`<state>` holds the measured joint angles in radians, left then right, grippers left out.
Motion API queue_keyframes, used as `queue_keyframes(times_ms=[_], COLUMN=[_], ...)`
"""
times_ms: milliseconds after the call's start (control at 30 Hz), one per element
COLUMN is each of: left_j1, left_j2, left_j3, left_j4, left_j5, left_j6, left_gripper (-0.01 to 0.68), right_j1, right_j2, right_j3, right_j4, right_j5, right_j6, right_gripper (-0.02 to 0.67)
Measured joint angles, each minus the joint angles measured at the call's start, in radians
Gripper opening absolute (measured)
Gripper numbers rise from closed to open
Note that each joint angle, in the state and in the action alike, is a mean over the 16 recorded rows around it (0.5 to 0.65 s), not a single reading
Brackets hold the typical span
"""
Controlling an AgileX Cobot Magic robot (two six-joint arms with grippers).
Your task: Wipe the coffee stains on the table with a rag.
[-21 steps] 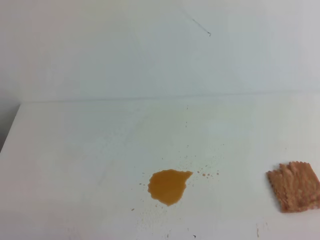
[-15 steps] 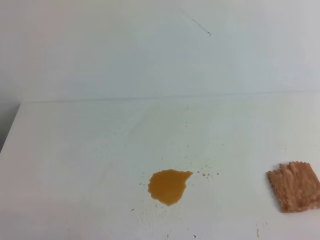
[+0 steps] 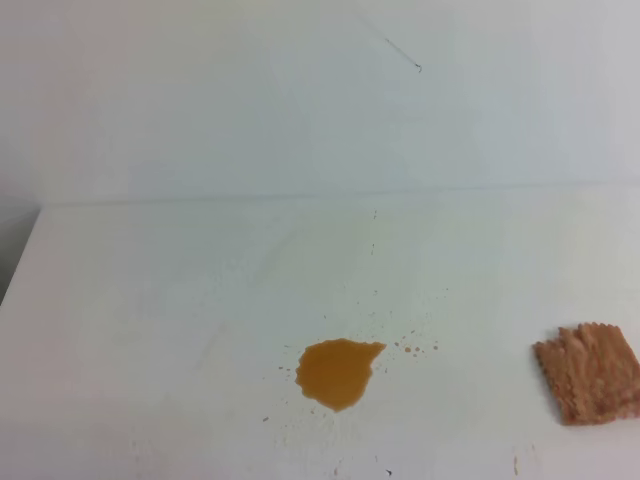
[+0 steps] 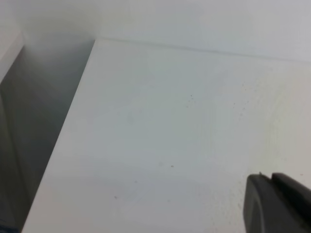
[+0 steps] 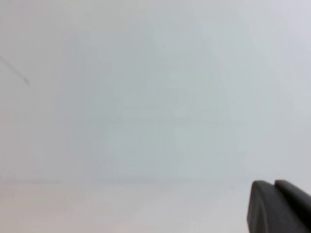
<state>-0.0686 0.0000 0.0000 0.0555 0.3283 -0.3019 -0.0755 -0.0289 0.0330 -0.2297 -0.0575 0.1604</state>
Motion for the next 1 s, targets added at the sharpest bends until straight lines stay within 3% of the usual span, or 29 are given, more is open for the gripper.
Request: queue_keyframes(times_ms=[233,467,833,1000], left_j1=[0.0,0.0,0.0,0.0], left_j2=[0.0,0.0,0.0,0.0], left_j3=[0.0,0.0,0.0,0.0], left_j4=[0.0,0.0,0.0,0.0], left_j5=[0.0,0.0,0.0,0.0], left_j6=[0.0,0.0,0.0,0.0], left_gripper=[-0.001,-0.001,-0.001,-0.001], right_j1=[0.0,0.0,0.0,0.0], right_j2=[0.0,0.001,0.094,0.248], right_j3=[0.0,-0.003,-0.168,-0.353], right_j4=[0.0,0.005,0.031,0.122], right_j5=[-0.212,-0.254,0.078,0.318], right_j6=[0.003,0.02,0.117,0.024], right_gripper=[-0.004,-0.004,-0.003,-0.003])
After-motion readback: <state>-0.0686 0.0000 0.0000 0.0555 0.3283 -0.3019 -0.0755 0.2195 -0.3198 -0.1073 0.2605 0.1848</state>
